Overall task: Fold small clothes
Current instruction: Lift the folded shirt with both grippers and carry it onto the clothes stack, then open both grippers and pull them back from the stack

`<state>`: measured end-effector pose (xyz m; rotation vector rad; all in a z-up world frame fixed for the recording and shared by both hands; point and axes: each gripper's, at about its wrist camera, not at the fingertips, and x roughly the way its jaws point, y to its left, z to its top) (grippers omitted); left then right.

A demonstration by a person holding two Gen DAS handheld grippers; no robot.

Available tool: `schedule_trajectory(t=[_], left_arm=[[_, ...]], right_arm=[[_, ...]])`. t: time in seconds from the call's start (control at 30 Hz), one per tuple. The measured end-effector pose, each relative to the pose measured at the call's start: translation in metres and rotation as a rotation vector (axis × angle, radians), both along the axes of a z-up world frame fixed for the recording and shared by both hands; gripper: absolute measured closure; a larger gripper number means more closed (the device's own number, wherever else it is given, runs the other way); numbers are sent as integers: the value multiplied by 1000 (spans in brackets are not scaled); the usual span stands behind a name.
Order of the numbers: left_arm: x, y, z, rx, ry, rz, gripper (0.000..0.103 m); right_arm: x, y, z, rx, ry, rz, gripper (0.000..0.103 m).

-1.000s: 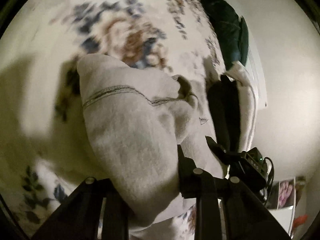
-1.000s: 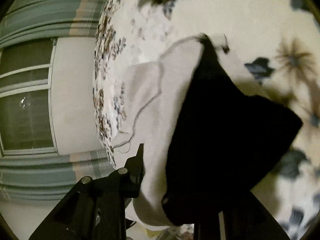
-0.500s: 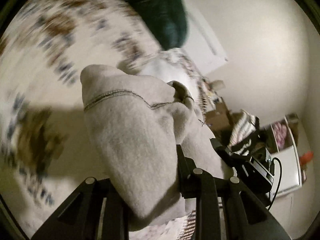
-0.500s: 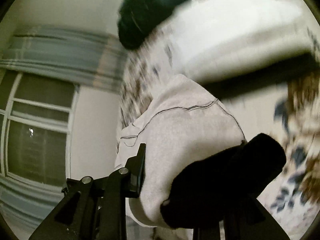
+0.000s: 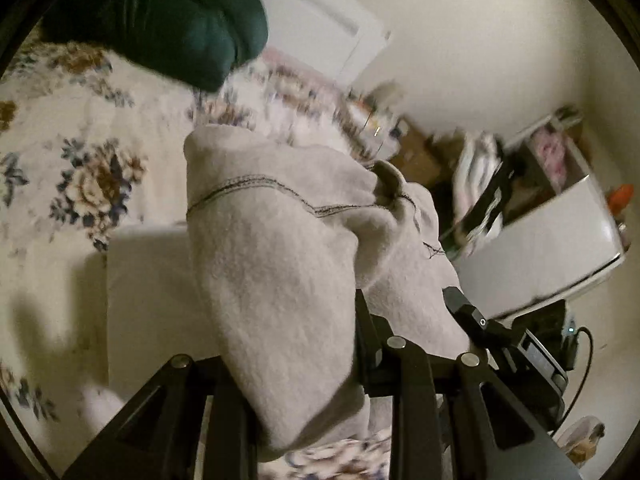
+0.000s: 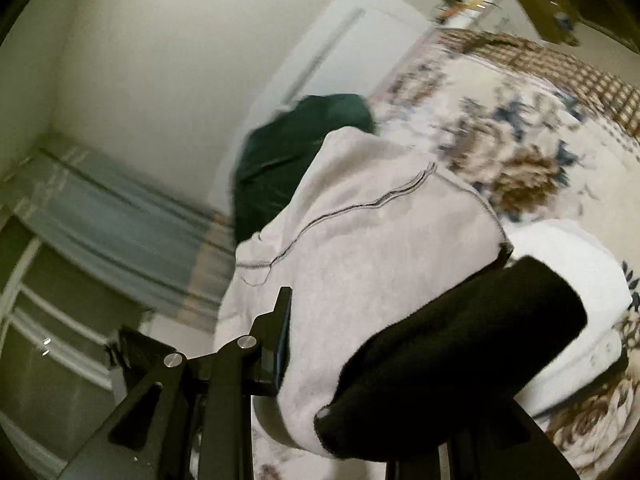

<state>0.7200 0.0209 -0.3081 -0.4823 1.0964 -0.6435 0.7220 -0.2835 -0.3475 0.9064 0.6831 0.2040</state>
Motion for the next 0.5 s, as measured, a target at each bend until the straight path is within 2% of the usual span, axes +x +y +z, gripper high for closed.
schedule_trajectory(t=[0.13, 0.2, 0.3, 0.33, 0.4, 0.5], left_arm=[[11, -3, -59, 48, 104, -32, 81], [12, 0, -68, 55, 126, -28, 78], [9, 4, -68, 50, 169, -15, 68], [5, 10, -65, 36, 180, 1, 68], [-4, 17, -55, 18, 163, 32, 67], [-12, 26, -48, 35, 131, 52, 66]], right_arm=[[16, -10, -76, 12, 115, -43, 76], [12, -10, -100, 12, 149, -42, 76], [11, -9, -120, 2, 169, -21, 74], [12, -9, -126, 10, 182, -13, 66], [12, -13, -128, 12, 224, -10, 59], [6, -26, -128, 19, 245, -20, 59]])
